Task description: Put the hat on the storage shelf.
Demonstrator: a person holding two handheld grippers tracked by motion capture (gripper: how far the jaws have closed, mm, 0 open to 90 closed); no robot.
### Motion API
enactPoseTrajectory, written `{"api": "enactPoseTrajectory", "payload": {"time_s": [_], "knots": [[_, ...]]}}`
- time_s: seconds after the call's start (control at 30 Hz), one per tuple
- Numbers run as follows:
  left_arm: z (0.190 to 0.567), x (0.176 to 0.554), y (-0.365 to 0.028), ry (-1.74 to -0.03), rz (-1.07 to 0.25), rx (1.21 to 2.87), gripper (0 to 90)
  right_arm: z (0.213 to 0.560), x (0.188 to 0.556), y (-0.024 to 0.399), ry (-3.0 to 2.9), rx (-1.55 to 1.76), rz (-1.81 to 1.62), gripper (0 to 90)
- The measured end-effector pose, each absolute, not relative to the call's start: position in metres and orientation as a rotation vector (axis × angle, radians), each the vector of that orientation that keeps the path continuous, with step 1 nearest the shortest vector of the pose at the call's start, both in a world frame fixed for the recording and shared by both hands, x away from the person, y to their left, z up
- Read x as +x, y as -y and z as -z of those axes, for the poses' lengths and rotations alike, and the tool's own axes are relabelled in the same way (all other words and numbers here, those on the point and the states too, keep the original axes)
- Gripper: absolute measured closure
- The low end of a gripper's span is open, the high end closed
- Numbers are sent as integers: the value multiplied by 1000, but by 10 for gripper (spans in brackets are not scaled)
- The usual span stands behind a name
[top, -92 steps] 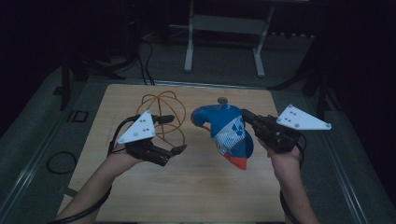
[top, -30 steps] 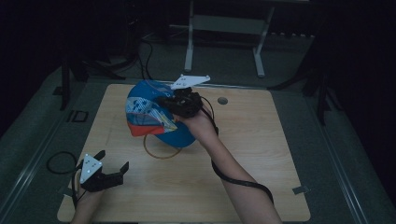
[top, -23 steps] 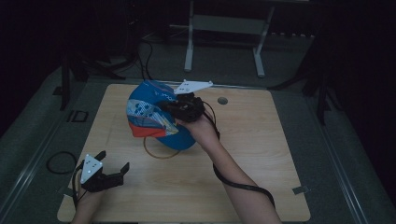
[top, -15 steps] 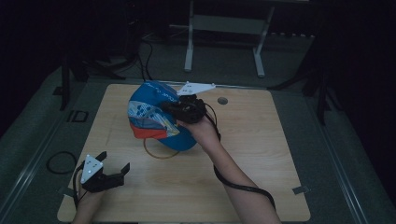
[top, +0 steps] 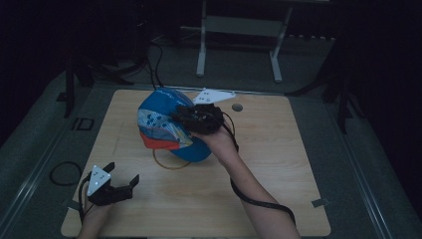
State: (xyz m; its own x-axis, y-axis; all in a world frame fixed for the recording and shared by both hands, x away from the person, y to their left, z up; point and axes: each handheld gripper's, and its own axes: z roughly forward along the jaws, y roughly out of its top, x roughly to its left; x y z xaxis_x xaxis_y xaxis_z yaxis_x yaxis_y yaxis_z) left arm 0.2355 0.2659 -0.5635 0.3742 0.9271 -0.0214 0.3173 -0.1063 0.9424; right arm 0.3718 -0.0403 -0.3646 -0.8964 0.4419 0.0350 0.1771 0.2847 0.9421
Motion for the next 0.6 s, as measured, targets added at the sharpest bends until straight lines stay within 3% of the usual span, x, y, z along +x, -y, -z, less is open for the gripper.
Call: {"api": "enactPoseTrajectory", "payload": {"time_s": [0.4, 0.6], "knots": [[565, 236, -265, -1127, -759, 1642, 16, 366, 371, 52, -2330, 573, -1660, 595], [565, 236, -266, -1126, -758, 1636, 16, 367, 365, 57, -2328, 543, -1662, 464]]}}
